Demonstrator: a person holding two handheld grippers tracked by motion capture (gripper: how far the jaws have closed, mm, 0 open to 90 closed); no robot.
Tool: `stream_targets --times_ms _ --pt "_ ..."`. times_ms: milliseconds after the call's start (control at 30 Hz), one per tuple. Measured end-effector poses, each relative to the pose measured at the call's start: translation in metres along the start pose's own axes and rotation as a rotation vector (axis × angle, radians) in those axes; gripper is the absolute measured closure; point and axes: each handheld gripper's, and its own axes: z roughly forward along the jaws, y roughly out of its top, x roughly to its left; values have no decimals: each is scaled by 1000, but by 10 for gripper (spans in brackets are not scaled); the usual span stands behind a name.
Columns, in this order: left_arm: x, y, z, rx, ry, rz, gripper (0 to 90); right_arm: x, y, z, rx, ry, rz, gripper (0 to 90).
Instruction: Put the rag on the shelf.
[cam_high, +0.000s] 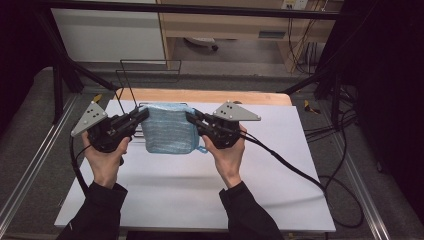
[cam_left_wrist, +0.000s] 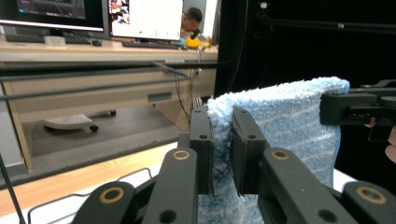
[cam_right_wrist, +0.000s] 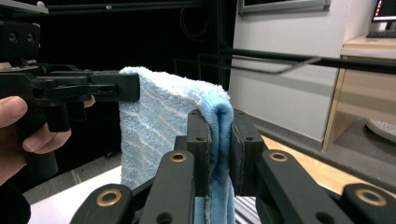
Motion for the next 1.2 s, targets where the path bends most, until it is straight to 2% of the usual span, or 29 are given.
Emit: stream_targets --times_ms 233,567,1200 --pt "6 12 -3 -35 6 -3 806 5 14 7 -28 -7 -24 807" --pt "13 30 -6 -79 30 8 807 9 30 18 -68 -8 -34 807" --pt "31 63 -5 -136 61 9 807 11 66 39 -117 -25 -80 808"
